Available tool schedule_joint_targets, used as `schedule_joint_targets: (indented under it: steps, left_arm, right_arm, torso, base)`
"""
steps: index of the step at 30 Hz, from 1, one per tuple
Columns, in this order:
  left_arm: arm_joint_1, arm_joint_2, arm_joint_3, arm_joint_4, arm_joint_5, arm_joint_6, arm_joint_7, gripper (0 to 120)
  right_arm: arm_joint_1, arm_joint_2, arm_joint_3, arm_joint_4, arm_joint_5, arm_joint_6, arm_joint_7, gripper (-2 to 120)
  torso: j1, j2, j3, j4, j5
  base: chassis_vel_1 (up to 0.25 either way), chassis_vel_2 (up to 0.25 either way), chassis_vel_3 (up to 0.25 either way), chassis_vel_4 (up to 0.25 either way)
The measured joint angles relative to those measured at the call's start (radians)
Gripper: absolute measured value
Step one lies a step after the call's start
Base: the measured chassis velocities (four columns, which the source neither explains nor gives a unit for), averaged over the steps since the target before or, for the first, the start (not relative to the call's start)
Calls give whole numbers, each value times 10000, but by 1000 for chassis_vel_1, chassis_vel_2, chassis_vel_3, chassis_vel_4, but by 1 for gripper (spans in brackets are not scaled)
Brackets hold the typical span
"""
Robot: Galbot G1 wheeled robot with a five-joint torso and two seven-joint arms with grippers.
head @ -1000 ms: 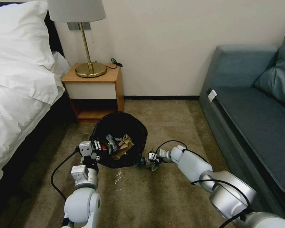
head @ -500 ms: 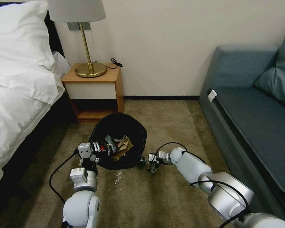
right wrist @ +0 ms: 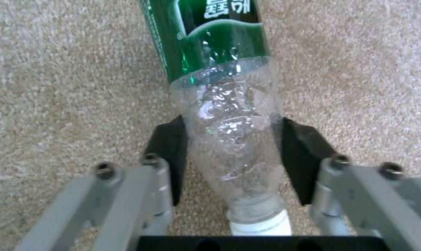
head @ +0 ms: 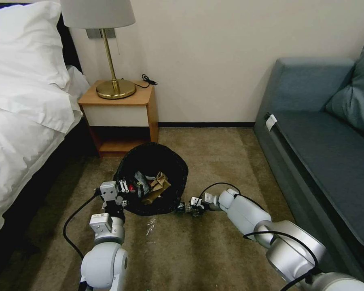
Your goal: Pick up the trash bin, then pick up the garbage on the floor and place it into the trash bin.
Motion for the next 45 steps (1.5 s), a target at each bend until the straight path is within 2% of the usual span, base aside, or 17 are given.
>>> schedule_joint_targets:
  steps: [2,9,24,26,32,34,38,43,45]
  left_arm:
    - [-30,0,-1,-18,-4,14,-38,4]
    - [-70,0,-11,-42,-24,47,-66,4]
    - [-195,-1,-68,12,-108,121,-78,4]
    - [-280,0,-112,54,-214,201,-109,4]
    - [-409,0,-136,60,-373,307,-109,4]
    - [-515,0,-152,92,-499,380,-124,4]
    - [-571,0,-154,144,-567,409,-125,4]
    - [-676,0,-122,287,-673,429,-133,4]
    - [-693,0,-115,320,-685,429,-131,4]
  right_arm:
    - [-3,-1,2,-2,13,0,4,30]
    - [-31,-29,16,2,37,2,5,19]
    - [-287,-290,70,397,444,40,23,19]
    - [-295,-579,151,809,932,39,-32,19]
    - [-356,-1026,379,1437,1380,78,-56,18]
    - [-563,-1376,682,1844,1560,123,-40,18]
    - [-756,-1598,1043,2126,1696,150,51,18]
    - [-1536,-2245,2871,3263,2194,351,489,18]
    - [-1652,-2345,3205,3520,2301,371,585,18]
  torso:
    - [0,0,0,-1,-1]
    - [0,0,0,1,1]
    - [0,-1,4,1,3]
    - [0,-2,4,0,0]
    - [0,-3,3,1,0]
    - [1,-3,3,1,3]
    - [1,-3,3,0,1]
    - [1,-3,2,-1,3]
    - [0,-2,1,-1,4]
  base:
    - [0,0,0,0]
    - [0,0,0,0]
    - [0,0,0,0]
    - [0,0,0,0]
    - [0,0,0,0]
    - [0,0,0,0]
    - [0,0,0,0]
    - [0,0,0,0]
    - [0,0,0,0]
